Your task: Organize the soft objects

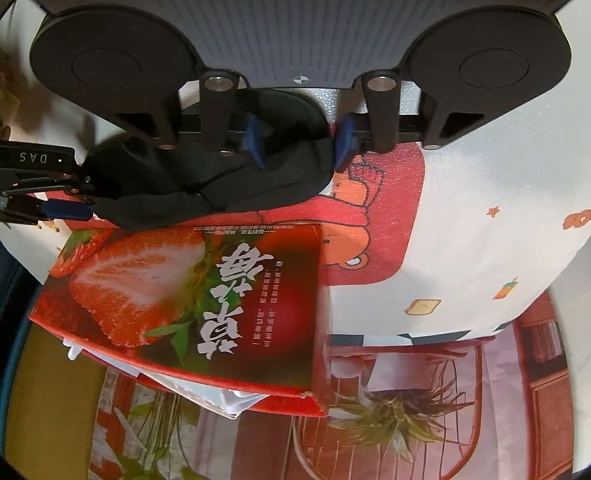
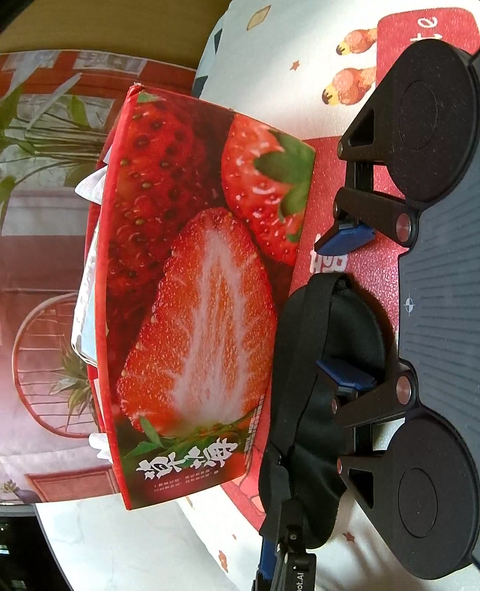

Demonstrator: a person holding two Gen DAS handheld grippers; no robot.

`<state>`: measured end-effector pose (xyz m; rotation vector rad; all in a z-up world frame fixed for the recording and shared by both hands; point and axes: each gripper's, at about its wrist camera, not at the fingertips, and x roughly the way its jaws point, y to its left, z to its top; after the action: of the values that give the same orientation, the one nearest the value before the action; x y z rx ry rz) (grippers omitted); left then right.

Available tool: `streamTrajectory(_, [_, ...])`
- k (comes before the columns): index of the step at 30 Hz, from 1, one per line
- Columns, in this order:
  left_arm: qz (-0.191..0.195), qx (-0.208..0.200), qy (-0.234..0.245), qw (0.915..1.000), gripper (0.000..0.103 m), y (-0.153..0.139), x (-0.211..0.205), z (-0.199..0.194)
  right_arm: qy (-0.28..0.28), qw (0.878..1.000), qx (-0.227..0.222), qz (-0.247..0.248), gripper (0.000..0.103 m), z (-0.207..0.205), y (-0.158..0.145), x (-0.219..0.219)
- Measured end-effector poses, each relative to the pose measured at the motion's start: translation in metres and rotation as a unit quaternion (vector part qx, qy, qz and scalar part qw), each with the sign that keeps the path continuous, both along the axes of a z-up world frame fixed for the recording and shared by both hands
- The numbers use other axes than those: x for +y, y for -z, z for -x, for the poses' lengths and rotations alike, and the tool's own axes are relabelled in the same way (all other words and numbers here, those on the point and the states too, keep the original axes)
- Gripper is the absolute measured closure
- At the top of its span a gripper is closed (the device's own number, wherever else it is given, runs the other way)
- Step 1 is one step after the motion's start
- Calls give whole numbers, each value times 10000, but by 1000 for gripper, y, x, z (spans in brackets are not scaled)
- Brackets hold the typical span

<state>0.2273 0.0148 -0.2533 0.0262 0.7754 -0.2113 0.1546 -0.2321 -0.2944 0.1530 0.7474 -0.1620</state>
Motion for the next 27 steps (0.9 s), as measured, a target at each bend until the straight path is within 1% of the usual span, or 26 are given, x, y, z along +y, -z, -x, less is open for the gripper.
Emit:
streamTrajectory(3, [19, -4, -15, 10000, 71, -1, 1, 2, -27, 10000, 0, -22, 43, 0, 0, 0])
streamTrajectory(6, [81, 16, -3, 10000, 73, -1, 2, 2, -51, 10000, -6, -67, 43, 1, 0, -1])
streamTrajectory(11, [-4, 0, 50, 10000, 73, 0, -1, 4, -34, 9998, -30, -175, 43, 2, -1, -3])
streamTrajectory(17, [49, -5, 60, 10000, 73, 0, 3, 3, 8, 9997, -9, -260, 43, 4, -3, -6])
streamTrajectory(23, [118, -12, 72, 9999, 73, 1, 6, 2, 304, 9986, -40, -432, 43, 9, -4, -13])
streamTrajectory(27, [122, -5, 85, 9999, 73, 1, 7, 2, 244, 9990, -20, -382, 42, 7, -4, -11])
